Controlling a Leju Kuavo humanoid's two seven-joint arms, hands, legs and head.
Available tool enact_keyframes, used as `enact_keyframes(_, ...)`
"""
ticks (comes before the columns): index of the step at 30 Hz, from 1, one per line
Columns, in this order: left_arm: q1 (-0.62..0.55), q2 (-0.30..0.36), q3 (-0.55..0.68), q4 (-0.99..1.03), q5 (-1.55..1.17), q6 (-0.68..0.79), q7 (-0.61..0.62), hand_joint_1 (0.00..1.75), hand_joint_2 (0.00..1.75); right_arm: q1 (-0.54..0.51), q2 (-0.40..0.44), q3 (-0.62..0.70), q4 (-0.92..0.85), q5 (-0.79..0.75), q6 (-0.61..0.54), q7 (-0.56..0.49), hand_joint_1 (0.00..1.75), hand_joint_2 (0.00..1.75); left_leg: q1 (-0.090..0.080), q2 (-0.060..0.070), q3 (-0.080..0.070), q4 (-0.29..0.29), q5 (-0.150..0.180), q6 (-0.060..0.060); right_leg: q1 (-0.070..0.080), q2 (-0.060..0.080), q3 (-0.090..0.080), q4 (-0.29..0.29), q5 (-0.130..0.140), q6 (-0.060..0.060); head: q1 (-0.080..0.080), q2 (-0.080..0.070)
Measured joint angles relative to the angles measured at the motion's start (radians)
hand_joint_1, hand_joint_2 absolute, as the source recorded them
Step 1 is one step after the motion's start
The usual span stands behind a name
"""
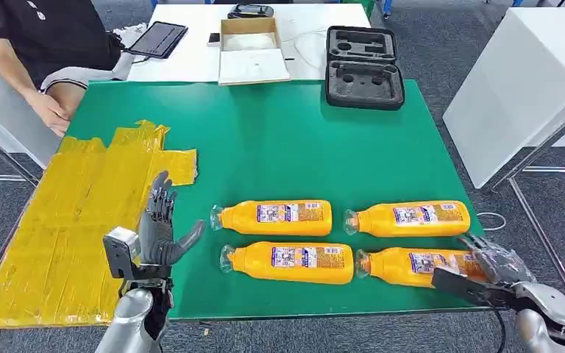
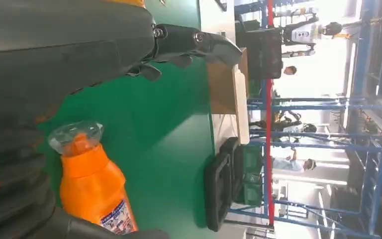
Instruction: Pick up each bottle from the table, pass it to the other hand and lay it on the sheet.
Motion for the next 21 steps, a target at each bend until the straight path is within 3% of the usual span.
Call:
enact_keyframes(6,0.001,0.005,0.0,0.007,0.014,0.008,0.0,0.0,1.75,0.044,-0.064,0.153,-0.155,-0.03,-0.017,0.081,0.0,1.75,0.0,-0.001,0.0,0.0,0.0,0.0,0.0,0.0,0.0,0.0,0.0,0.0,0.0,0.0)
enact_keyframes(21,0.001,0.013,0.003,0.017,0.023,0.006,0.004,0.0,1.75,0.117,-0.137,0.291,-0.405,-0.049,0.022,0.107,0.0,1.75,0.0,-0.001,0.0,0.0,0.0,0.0,0.0,0.0,0.0,0.0,0.0,0.0,0.0,0.0)
